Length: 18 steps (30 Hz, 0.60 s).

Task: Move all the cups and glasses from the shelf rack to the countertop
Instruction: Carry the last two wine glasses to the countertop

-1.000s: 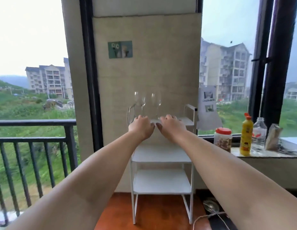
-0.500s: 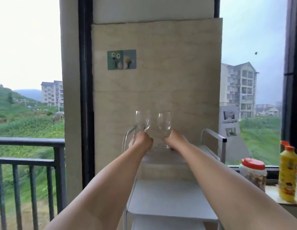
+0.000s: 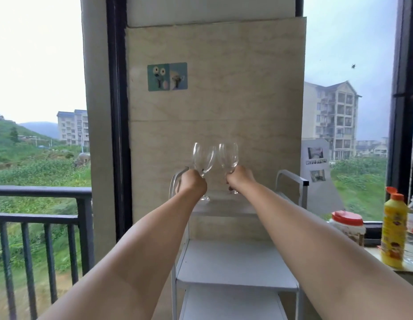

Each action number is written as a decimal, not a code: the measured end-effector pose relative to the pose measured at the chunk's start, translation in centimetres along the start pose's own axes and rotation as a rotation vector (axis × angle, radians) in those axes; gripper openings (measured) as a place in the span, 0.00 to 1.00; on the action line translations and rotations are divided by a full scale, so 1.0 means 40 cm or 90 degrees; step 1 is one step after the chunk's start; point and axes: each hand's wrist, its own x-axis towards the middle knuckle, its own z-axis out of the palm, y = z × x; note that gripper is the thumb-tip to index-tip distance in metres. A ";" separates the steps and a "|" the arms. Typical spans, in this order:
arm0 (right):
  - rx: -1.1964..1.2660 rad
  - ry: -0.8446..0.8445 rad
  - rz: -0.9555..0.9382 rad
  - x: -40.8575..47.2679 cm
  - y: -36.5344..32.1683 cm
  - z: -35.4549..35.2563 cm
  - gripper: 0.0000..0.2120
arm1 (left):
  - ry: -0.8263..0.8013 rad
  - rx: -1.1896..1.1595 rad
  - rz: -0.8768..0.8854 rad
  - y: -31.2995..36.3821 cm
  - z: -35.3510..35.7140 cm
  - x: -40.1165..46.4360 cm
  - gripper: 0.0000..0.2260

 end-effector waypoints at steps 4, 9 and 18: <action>0.020 0.039 -0.005 -0.077 -0.016 -0.052 0.16 | 0.019 0.002 0.039 0.022 -0.050 -0.092 0.13; 0.060 0.108 0.006 -0.215 -0.022 -0.100 0.16 | 0.037 -0.035 0.059 0.034 -0.105 -0.232 0.13; -0.002 0.171 0.128 -0.544 0.116 -0.129 0.16 | -0.092 -0.101 0.057 -0.057 -0.054 -0.545 0.15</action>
